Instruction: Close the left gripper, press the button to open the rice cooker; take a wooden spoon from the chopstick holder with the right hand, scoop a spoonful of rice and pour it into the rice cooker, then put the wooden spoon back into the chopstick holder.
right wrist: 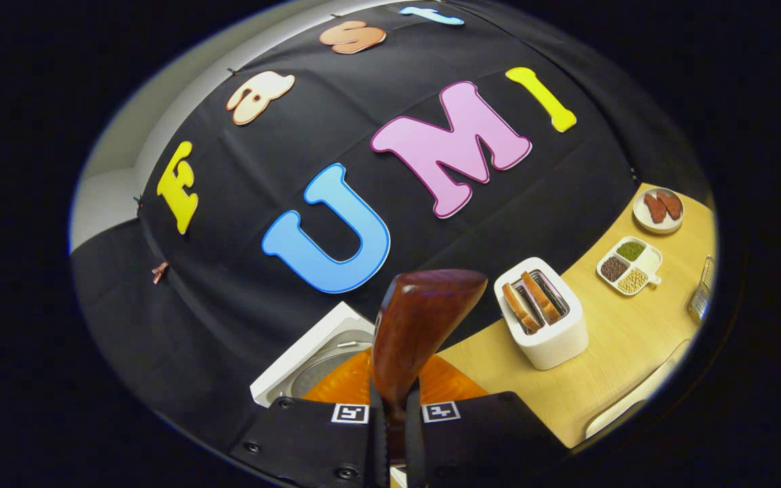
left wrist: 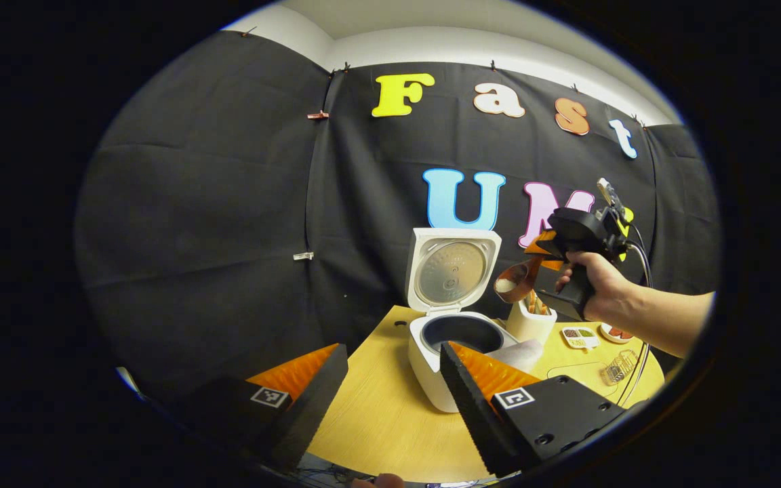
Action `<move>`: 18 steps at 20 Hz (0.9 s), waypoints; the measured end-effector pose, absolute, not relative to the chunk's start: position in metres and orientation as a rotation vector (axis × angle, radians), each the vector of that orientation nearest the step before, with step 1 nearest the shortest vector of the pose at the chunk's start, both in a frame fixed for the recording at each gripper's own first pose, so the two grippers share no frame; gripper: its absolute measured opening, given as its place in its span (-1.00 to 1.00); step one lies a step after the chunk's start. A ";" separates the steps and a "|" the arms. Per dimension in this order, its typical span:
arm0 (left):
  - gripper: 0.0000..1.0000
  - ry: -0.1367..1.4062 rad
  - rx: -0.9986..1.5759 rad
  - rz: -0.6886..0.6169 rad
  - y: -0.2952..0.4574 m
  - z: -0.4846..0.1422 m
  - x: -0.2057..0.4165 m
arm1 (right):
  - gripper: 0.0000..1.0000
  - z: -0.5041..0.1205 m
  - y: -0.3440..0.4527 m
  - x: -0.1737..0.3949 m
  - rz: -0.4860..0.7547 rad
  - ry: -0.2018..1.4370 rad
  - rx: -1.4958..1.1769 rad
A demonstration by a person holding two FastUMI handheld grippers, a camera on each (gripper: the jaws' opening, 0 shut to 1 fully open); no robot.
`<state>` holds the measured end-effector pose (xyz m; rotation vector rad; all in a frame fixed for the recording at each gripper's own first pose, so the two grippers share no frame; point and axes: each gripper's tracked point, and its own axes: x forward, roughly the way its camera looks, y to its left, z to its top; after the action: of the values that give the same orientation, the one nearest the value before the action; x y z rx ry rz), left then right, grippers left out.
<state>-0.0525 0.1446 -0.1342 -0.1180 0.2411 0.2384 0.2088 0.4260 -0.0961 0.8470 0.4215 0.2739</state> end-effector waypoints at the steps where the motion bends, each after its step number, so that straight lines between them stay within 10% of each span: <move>1: 0.89 0.250 -0.120 0.239 0.144 -0.137 -0.051 | -0.73 -0.098 0.431 0.213 0.281 0.409 0.806; 18: 0.89 0.294 -0.125 0.256 0.155 -0.152 -0.046 | -0.73 -0.089 0.524 0.210 0.566 0.202 0.276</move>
<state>-0.0465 0.1551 -0.1522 -0.1252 0.2938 0.2565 0.2096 0.5243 -0.0894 0.2759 0.2021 0.5665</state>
